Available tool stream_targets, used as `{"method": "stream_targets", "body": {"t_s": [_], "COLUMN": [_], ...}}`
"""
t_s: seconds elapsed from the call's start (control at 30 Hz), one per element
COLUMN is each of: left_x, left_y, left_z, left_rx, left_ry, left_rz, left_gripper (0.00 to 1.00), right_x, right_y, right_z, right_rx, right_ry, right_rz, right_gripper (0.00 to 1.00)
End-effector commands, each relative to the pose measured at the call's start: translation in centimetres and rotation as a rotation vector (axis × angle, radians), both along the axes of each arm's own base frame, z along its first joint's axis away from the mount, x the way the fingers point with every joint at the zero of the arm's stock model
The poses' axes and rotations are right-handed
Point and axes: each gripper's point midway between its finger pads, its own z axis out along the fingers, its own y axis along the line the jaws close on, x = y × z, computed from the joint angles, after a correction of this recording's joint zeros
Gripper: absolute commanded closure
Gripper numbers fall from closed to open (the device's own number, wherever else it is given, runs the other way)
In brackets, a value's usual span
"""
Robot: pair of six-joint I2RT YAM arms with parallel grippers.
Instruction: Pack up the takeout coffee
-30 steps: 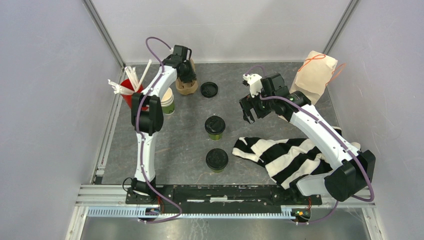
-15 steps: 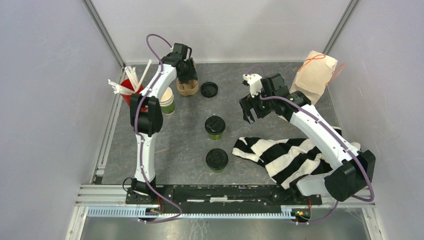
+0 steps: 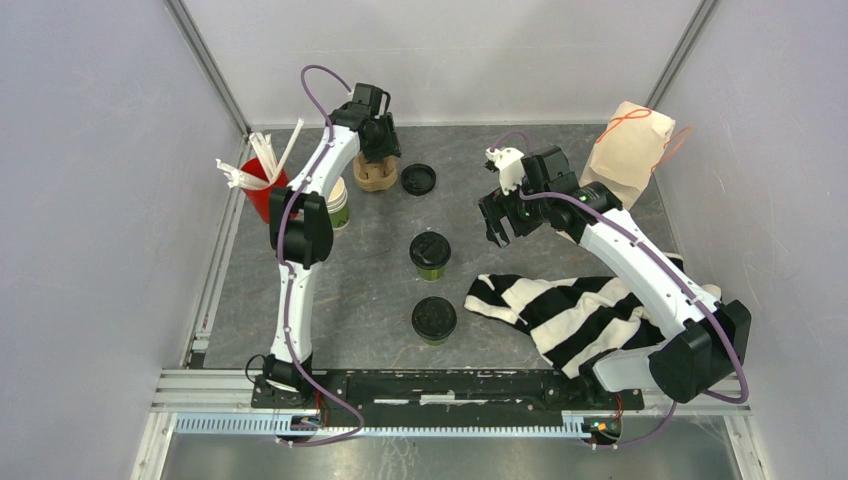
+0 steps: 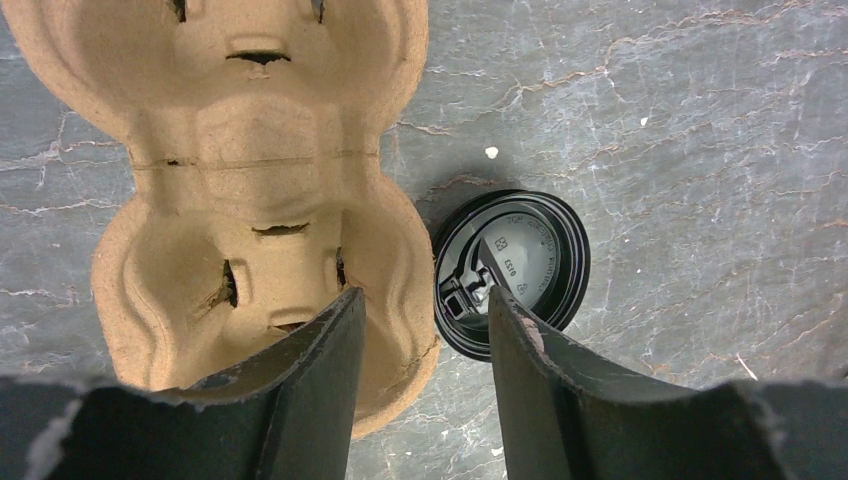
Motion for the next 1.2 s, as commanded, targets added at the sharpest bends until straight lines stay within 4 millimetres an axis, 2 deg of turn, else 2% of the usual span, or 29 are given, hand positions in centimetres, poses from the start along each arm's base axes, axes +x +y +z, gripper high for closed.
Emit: {"method": "stream_targets", "body": {"t_s": [0.0,0.17,0.53,0.67,1.1,1.17], "left_x": [0.6,0.7,0.5,0.4,0.6,0.7], "left_y": [0.2,0.1,0.1,0.2,0.1,0.6], "left_z": [0.6,0.6,-0.4,-0.5,1.8,2.1], "left_rx": [0.045,0.043,0.048,0.049,0.041,0.062], "left_ry": [-0.036,-0.038,-0.011,-0.010,-0.056,-0.065], "left_rz": [-0.039,-0.033,-0.037,-0.034,-0.037,-0.024], "left_gripper": [0.48,0.57,0.54,0.61,0.66,0.66], "right_x": [0.5,0.4,0.4,0.4,0.4,0.5], "right_y": [0.6,0.6,0.6,0.6,0.6,0.5], "right_z": [0.7,0.7,0.6,0.7,0.7,0.7], "right_rx": [0.013,0.012,0.011,0.012,0.010,0.009], "right_ry": [-0.030,-0.029,-0.027,-0.029,-0.030,-0.031], "right_rz": [0.020,0.022,0.024,0.023,0.023,0.021], "right_gripper": [0.11,0.11,0.11,0.11,0.11,0.11]}}
